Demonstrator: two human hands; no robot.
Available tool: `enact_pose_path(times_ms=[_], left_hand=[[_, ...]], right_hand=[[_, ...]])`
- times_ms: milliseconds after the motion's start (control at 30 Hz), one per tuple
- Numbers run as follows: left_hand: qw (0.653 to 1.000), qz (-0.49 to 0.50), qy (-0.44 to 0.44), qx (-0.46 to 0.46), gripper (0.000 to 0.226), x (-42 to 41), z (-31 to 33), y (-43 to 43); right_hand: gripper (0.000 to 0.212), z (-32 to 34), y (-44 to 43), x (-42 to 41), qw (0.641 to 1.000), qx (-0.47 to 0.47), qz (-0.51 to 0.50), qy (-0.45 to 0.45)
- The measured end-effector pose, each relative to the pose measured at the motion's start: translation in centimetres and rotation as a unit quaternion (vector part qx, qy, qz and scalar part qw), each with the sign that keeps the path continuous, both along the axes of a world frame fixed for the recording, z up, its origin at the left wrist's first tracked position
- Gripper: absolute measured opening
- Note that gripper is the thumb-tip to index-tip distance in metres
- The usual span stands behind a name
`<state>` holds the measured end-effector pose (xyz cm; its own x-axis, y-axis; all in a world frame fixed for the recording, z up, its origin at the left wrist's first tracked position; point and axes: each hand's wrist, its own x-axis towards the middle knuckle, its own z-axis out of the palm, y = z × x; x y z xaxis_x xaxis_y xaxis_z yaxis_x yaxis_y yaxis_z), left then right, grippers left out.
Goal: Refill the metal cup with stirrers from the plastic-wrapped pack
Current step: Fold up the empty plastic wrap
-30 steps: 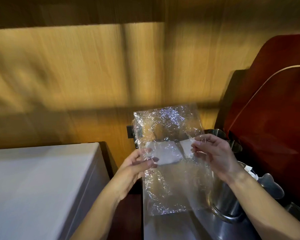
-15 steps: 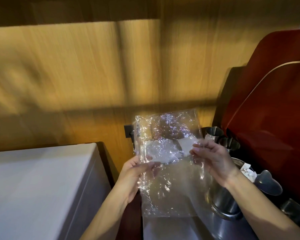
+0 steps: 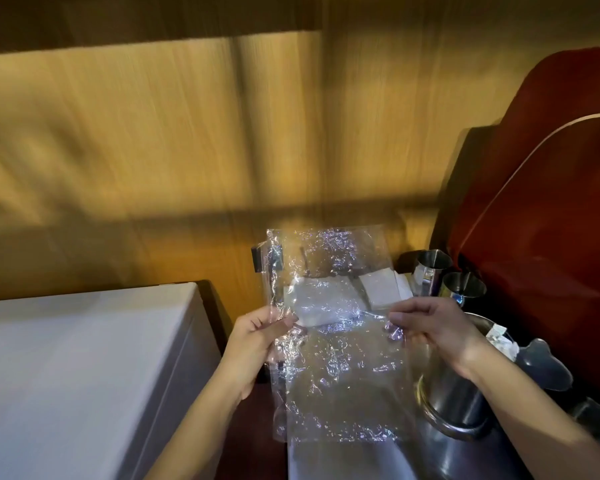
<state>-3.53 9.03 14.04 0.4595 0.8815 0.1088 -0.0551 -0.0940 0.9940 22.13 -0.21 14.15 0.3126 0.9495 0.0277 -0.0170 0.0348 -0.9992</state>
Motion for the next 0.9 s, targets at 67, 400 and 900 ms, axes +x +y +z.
enact_pose_path(times_ms=[67, 400, 900], left_hand=[[1.000, 0.010, 0.017, 0.006, 0.020, -0.2, 0.0, 0.1], [0.999, 0.001, 0.032, -0.005, 0.040, -0.2, 0.5, -0.3], [0.997, -0.013, 0.045, 0.057, 0.057, 0.1, 0.3, -1.2]], right_hand=[[0.010, 0.1, -0.1, 0.2, 1.000, -0.003, -0.002, -0.002], [0.016, -0.8, -0.3, 1.6, 0.998, 0.011, 0.044, 0.041], [0.008, -1.6, -1.2, 2.9, 0.996, 0.026, 0.086, 0.003]])
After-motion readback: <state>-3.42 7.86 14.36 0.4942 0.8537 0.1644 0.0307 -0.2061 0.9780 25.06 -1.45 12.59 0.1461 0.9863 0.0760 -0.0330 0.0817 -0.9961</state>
